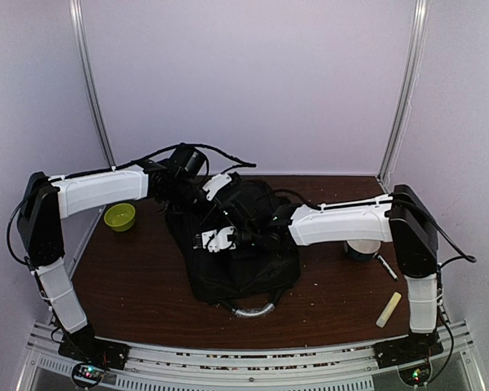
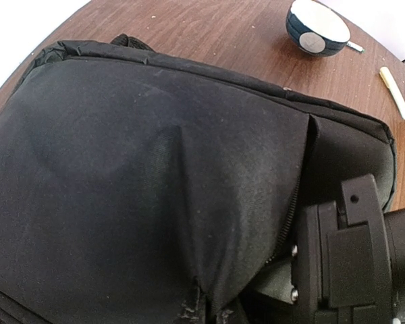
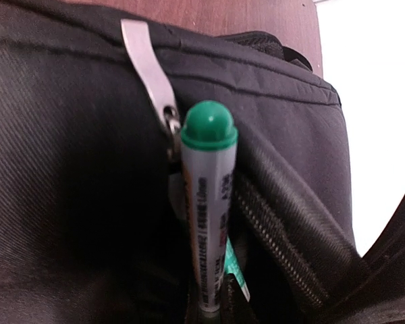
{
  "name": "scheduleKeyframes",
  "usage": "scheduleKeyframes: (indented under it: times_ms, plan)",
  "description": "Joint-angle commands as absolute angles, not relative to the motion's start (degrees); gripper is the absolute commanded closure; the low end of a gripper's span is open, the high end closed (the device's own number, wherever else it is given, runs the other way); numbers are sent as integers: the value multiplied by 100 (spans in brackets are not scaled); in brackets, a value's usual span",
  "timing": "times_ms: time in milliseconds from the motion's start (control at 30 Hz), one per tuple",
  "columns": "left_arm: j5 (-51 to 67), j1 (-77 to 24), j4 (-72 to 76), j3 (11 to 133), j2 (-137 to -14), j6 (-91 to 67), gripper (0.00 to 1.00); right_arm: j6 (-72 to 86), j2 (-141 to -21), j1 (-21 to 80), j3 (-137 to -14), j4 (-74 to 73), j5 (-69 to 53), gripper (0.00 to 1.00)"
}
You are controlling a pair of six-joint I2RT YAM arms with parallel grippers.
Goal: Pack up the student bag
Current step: Pick up the pen from the second largest pocket of the bag.
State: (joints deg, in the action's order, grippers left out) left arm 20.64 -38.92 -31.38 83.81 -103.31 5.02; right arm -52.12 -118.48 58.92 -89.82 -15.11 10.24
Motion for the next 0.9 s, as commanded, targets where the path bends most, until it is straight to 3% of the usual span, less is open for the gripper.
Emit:
scheduleKeyframes:
  times_ms: [0,367,567,867]
  plan:
    - [2568,-3924,-2772,8675,-10055,527,100,-5546,-11914,5757,-8739,-1599,1888,96]
    - [2663,-3920,-2767,8692,-10029,490,100,-6279,-11878,5762,-8321,-1625,2057,96]
    - [2728,-3921,-2768,8699,-10020,470,100,-6325,-12272,5760,-8722,-1840,2652,95]
    - [2959,-3924,-2681,8653,-10025,371,100,-5921,-12788,5812,-9317,-1805,2812,82]
